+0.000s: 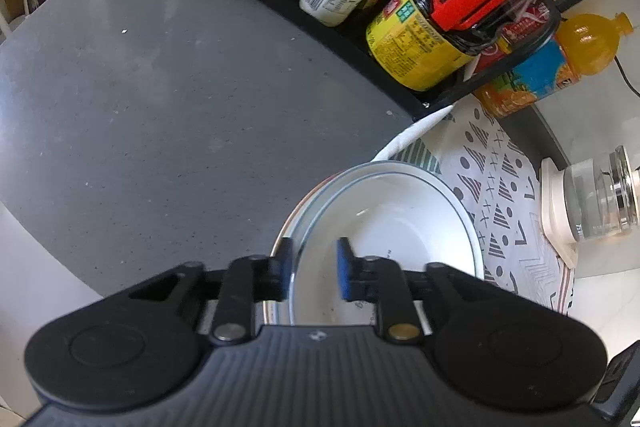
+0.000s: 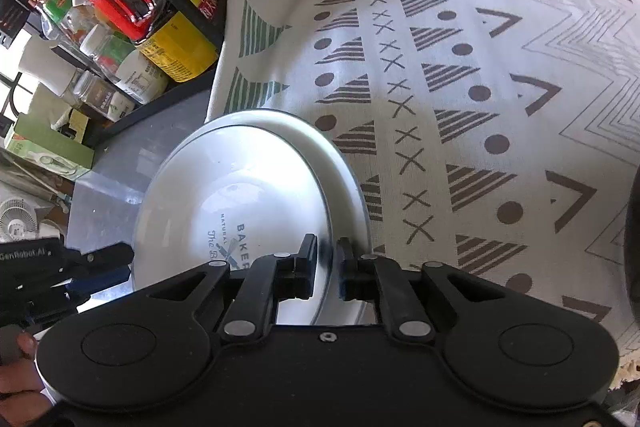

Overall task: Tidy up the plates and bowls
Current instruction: 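Carry the 'BAKERY' plate onto the plate stack and open the right gripper, then move the right gripper to the red-black bowl holding the white bowls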

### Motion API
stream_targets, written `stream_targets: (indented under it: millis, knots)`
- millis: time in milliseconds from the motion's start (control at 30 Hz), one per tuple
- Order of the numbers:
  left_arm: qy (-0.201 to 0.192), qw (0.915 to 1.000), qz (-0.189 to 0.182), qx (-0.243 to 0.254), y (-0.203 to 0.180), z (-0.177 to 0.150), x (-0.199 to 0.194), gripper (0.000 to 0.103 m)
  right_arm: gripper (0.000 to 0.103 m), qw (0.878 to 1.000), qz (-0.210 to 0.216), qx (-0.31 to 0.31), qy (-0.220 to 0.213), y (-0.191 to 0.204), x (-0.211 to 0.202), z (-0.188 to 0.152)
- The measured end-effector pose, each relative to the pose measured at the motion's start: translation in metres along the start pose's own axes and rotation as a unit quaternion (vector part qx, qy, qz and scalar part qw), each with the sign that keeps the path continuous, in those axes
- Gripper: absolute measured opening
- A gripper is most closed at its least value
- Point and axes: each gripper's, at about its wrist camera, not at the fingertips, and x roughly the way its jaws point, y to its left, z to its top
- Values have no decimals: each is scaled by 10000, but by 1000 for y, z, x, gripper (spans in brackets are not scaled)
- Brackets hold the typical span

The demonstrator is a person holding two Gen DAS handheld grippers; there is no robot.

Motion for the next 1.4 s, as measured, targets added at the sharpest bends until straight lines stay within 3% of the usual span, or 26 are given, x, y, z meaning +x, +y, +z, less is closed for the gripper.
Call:
stream_targets:
  millis: [233,400,533,733,1400]
  knots:
    - [-95,9995,-80,307,-26,4,-9,51,52,9983,268,237,-464,-13,-45,2]
    - [-118,9974,-285,655,-58,-1,-12,70,67,9943,186,541,-903,-40,-82,3]
    - [29,9952,-433,879,-81,-10,-9,75,83,9909,141,701,-1140,-60,-106,-1]
    - [156,9894,-583,1319,-118,-32,-8,82,95,9859,-18,900,-1414,-83,-137,-9]
    - [700,9625,-1011,2416,-228,-123,-4,87,99,9680,-517,1540,-1911,-176,-215,-49]
